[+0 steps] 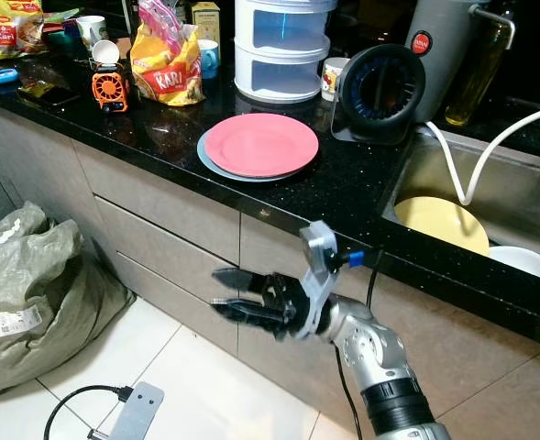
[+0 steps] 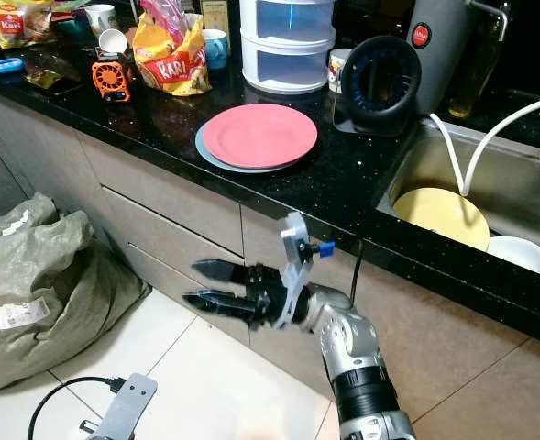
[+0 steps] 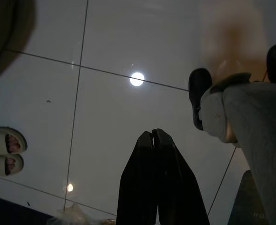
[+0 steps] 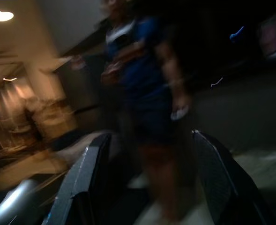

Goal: Kitchen organization

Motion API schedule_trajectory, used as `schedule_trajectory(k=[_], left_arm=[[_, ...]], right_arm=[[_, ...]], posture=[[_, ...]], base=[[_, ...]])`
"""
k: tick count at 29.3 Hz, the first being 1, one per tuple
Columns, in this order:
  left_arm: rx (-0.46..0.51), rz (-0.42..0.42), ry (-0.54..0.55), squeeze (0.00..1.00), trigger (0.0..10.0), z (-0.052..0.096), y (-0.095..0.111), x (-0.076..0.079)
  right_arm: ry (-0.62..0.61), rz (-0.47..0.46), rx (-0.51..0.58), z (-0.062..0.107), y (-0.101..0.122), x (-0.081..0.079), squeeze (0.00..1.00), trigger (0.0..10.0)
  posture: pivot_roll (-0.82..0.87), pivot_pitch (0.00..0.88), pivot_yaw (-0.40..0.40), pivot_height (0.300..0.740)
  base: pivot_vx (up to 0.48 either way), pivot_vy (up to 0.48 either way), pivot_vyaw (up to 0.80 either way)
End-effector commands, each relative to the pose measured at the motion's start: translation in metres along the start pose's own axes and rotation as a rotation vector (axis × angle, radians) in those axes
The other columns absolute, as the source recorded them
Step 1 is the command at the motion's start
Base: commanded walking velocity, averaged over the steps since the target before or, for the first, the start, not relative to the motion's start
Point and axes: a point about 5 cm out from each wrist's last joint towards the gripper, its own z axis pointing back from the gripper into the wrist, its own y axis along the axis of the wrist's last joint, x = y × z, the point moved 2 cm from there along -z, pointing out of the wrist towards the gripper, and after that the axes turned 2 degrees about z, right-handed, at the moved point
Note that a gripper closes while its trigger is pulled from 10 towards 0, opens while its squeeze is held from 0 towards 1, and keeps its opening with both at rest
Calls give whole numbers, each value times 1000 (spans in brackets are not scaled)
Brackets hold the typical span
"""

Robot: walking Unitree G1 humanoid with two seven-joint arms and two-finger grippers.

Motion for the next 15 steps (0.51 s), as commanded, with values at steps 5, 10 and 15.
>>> schedule_trajectory(k=[5,10,15], left_arm=[[10,26,4,0,10000,0,-1,-1],[41,32,14,0,10000,0,7,-3],[71,29,20,0,10000,0,14,-4]], right_arm=[[-261,298,16,-34,43,26,0,10000],[-321,468,-47,-57,62,31,0,10000],[-292,663,-185,-86,67,33,0,10000]], posture=[[106,79,-50,740],[121,97,-61,740],[133,123,-78,740]], base=[[0,0,0],[0,0,0],[0,0,0]])
